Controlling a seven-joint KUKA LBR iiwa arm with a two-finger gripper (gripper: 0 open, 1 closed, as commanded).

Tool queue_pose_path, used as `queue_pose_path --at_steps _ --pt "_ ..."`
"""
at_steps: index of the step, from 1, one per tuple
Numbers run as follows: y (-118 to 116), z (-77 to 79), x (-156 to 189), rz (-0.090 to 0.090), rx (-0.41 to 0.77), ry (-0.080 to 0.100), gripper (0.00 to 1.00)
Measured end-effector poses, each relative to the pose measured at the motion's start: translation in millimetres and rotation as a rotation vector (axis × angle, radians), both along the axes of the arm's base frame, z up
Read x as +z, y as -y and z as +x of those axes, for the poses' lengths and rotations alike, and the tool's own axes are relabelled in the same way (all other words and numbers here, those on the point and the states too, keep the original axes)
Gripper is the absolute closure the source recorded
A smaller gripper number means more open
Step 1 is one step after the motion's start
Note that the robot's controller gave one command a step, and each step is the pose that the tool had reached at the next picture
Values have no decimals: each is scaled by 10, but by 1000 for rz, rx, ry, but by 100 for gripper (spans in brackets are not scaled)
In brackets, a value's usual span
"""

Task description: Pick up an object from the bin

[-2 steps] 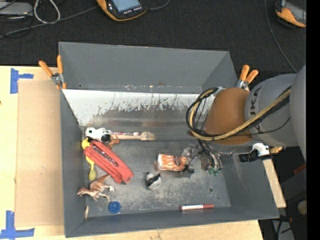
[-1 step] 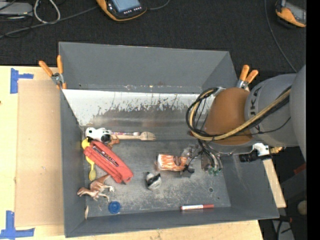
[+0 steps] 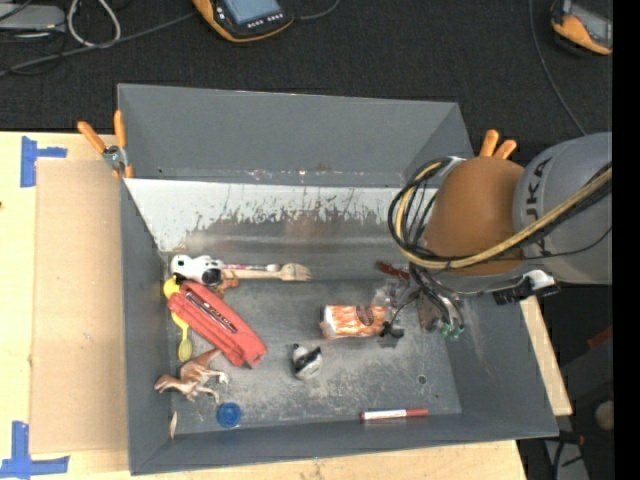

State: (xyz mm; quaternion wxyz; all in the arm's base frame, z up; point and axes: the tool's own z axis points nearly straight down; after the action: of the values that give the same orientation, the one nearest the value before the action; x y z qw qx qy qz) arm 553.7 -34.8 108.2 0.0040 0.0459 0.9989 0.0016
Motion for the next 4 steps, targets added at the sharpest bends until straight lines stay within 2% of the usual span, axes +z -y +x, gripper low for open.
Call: queue_pose_path --at_steps 1,2,3,4 --pt "49 260 -139 -3 290 8 100" --pt "423 560 -394 -7 480 10 100" --pt "491 408 -389 -5 758 8 100" --pt "492 401 215 -5 891 5 100"
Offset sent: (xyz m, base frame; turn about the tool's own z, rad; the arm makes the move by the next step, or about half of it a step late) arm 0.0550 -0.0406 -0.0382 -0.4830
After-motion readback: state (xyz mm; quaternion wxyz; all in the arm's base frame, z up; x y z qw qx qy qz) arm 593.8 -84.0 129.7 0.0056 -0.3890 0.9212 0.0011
